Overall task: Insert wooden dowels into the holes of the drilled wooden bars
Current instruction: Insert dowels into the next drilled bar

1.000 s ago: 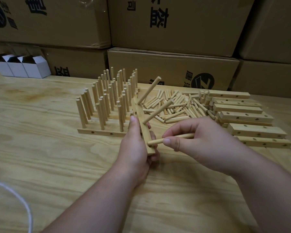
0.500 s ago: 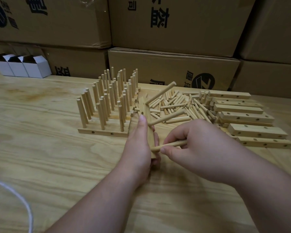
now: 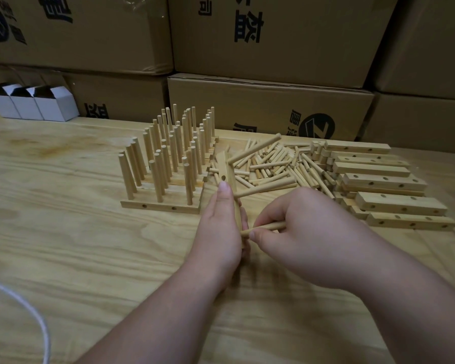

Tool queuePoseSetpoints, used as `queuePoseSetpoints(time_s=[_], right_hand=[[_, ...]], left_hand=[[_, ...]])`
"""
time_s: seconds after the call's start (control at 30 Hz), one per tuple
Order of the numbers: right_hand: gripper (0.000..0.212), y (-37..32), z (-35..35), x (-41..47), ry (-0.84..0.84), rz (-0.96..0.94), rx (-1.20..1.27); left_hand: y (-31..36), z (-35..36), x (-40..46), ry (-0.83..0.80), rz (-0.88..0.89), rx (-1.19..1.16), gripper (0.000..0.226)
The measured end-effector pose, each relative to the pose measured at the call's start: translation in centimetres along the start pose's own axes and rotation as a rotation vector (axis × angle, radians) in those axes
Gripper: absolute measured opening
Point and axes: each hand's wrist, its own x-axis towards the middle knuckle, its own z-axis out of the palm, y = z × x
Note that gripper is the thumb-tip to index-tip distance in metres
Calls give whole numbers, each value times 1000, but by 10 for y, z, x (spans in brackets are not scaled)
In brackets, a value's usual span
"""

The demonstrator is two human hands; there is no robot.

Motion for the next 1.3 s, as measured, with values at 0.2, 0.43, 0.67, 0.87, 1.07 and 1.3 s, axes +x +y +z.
queuePoseSetpoints(time_s=[0.2,0.43,0.67,0.87,1.07,1.3], right_hand=[[14,3,1,3,-12,-7,27],[9,12,0,8,-61,1,175],[14,6,7,7,-2,-13,81],[15,8,4,7,-43,-27,92],[14,10,8,8,-27,-20,123],[13,10,12,9,3,-8,130]], left_hand=[[4,2,-2,-3,-37,-31,57],[3,0,2,-17,-111,-100,65],[-1,2,3,65,-83,-143,54],[-2,1,7,-18,-115,-177,50],[-3,1,6,19,-84,-187,52],[-4,1,5,44,-65,-168,55]])
